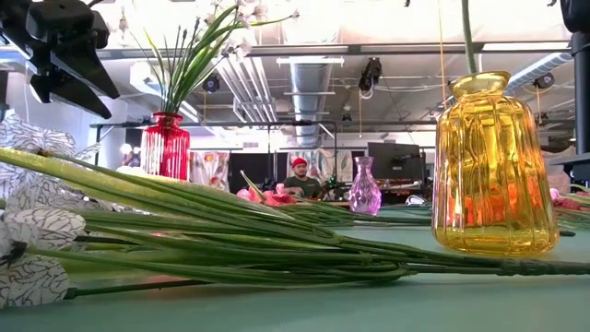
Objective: Sort flowers into vase by color
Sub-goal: Put the right red tulip into the yellow flower vase
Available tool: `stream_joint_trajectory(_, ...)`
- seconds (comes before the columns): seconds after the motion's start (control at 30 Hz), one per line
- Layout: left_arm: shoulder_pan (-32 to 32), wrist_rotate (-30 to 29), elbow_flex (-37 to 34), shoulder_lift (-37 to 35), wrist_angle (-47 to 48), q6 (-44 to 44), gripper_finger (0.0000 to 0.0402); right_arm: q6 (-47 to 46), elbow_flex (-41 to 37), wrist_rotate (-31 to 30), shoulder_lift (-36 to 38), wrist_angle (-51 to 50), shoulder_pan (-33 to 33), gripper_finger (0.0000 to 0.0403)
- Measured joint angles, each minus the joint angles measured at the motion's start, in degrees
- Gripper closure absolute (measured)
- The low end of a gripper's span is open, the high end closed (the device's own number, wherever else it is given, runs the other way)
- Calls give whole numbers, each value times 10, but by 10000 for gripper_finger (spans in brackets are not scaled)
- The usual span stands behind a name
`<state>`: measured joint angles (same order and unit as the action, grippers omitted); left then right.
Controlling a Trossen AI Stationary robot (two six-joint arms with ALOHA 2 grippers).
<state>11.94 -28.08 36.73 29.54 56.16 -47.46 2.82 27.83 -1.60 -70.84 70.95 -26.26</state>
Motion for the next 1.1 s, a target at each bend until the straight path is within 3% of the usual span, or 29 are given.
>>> stream_joint_trajectory(0.4, 0, 0, 0, 0, 0, 0, 109, -19, 0, -1, -17, -80, 0, 390)
stream_joint_trajectory(0.63, 0, 0, 0, 0, 0, 0, 109, -38, 0, -37, -17, -124, 0, 388)
stream_joint_trajectory(1.1, 0, 0, 0, 0, 0, 0, 109, -110, -1, -60, -12, -237, 0, 304)
